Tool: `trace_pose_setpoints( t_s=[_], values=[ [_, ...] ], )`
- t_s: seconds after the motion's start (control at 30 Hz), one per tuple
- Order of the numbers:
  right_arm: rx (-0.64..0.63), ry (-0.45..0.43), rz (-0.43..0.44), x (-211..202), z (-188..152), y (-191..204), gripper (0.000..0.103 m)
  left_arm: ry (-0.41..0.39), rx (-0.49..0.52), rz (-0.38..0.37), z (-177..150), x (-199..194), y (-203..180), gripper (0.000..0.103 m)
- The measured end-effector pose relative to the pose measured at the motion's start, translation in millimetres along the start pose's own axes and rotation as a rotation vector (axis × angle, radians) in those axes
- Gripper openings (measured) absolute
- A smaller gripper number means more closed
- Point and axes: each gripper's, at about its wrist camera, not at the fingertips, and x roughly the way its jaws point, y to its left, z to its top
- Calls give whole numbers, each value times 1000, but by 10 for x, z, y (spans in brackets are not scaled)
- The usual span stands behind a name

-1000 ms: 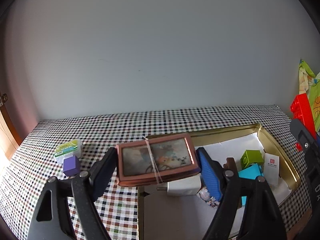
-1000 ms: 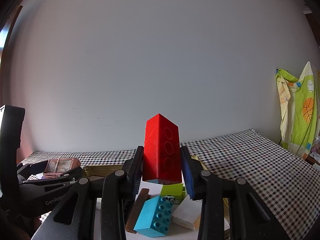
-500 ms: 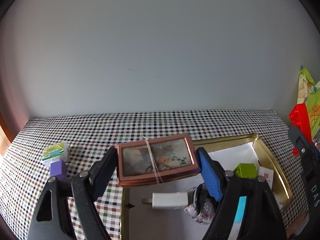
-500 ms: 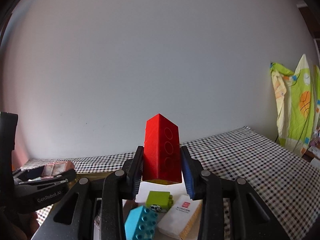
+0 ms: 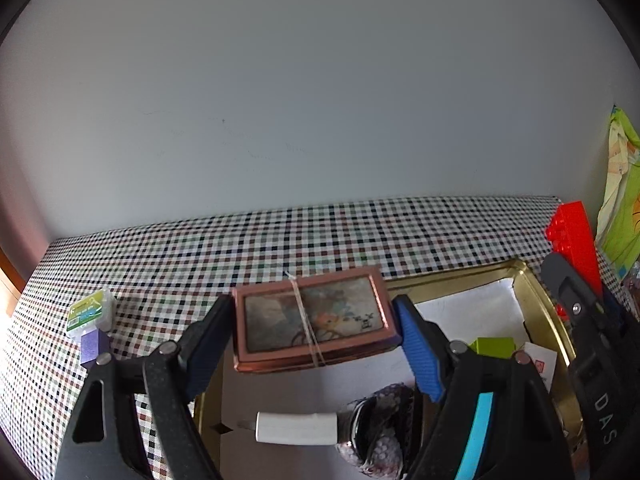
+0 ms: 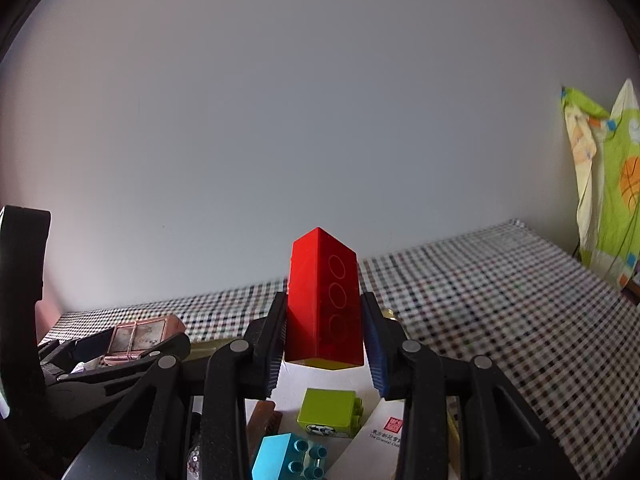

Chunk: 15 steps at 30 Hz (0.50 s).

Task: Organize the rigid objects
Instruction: 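Carry the picture frame in the left tool and red brick in the right over the tray, then open the left tool to release the frame while the right releases the red brick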

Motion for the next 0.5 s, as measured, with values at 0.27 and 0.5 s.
trace_pose_setpoints(
  t_s=[0.27, 0.5],
  values=[
    [-3, 110, 41, 254, -29, 78, 39, 97, -21, -9, 6, 197, 61, 80],
    [3, 159, 59, 313, -35, 106, 39, 128, -25, -16, -24, 280, 40, 80]
  ],
)
